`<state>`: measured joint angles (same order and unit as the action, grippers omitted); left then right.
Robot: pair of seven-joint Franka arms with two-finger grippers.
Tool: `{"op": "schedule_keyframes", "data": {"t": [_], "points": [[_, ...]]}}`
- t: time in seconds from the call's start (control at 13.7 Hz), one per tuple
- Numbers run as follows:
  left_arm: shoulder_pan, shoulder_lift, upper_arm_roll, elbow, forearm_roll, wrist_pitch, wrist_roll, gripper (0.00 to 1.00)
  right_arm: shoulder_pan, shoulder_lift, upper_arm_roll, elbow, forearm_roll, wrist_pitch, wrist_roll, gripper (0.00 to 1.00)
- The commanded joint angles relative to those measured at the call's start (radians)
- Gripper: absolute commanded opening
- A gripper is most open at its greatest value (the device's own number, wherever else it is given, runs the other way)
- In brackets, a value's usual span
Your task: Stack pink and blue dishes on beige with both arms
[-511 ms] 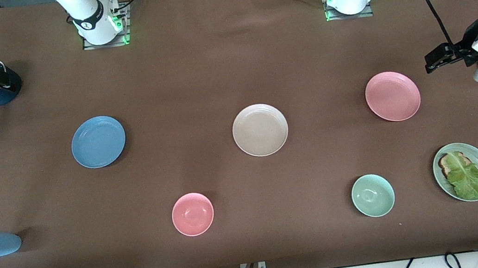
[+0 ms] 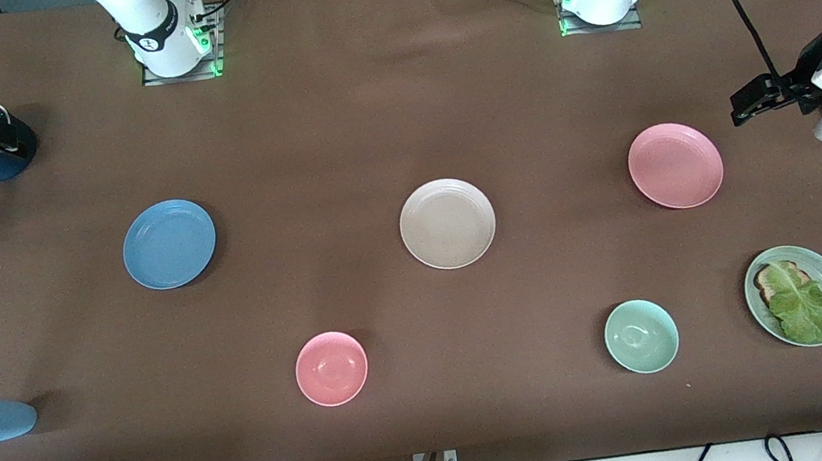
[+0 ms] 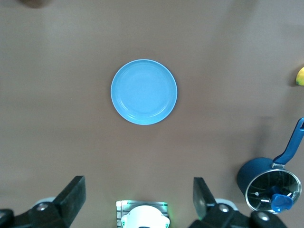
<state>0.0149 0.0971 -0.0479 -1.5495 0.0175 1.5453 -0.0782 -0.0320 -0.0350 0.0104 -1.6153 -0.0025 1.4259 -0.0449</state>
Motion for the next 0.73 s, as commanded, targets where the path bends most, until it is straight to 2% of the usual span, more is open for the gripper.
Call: {"op": "schedule_keyframes", "data": {"t": [0.0,0.44,0.66], "points": [[0.002,0.007,0.000,0.028,-0.025,-0.022,-0.006,1.00,-0.005,-0.013,0.003,-0.003,0.015,-0.004,-0.003,1.00],[-0.012,0.009,-0.001,0.029,-0.007,-0.022,-0.006,1.00,-0.003,-0.013,0.003,-0.003,0.013,-0.002,-0.006,1.00],[-0.013,0.091,-0.003,0.035,-0.008,-0.022,-0.006,1.00,-0.005,-0.013,0.003,-0.003,0.013,-0.002,-0.006,1.00]]}}
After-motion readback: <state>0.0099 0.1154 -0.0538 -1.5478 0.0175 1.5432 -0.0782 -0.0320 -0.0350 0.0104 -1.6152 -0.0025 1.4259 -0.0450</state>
